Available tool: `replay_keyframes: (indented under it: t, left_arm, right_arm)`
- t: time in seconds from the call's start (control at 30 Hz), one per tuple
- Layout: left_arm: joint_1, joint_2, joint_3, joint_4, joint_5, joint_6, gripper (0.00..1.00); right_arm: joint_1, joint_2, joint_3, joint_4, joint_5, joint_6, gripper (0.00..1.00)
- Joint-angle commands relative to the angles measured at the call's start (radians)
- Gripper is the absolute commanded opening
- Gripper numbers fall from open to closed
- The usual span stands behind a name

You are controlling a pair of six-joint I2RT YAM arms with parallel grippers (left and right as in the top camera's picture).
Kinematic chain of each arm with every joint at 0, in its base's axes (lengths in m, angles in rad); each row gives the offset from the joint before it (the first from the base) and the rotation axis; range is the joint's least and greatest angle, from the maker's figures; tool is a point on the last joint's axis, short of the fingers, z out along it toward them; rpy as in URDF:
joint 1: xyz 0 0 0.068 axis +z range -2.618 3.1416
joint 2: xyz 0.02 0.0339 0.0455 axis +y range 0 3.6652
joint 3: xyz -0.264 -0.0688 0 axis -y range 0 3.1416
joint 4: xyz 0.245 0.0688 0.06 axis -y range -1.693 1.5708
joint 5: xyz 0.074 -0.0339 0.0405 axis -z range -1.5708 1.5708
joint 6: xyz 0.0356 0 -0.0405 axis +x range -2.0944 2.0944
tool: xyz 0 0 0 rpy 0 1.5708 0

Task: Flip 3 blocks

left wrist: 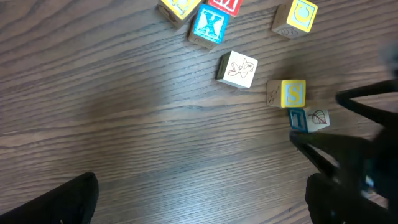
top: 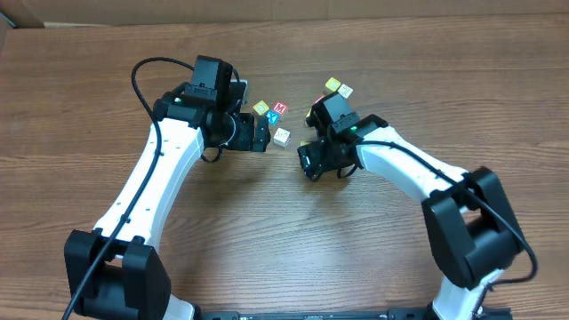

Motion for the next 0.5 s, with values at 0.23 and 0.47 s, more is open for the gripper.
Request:
replay_keyframes:
  t: [0.23,0.47]
  left_arm:
    - [-0.002,0.006,0.026,0.01,-0.006,-0.01,1.0]
    - [-0.002,0.006,0.026,0.02,-0.006,-0.011,1.0]
  right_arm:
    - [-0.004,0.076,0.024,0.026,0.084,0.048,0.65]
    - [-0.004,0.075,0.025,0.003,0.081,0.109,0.44]
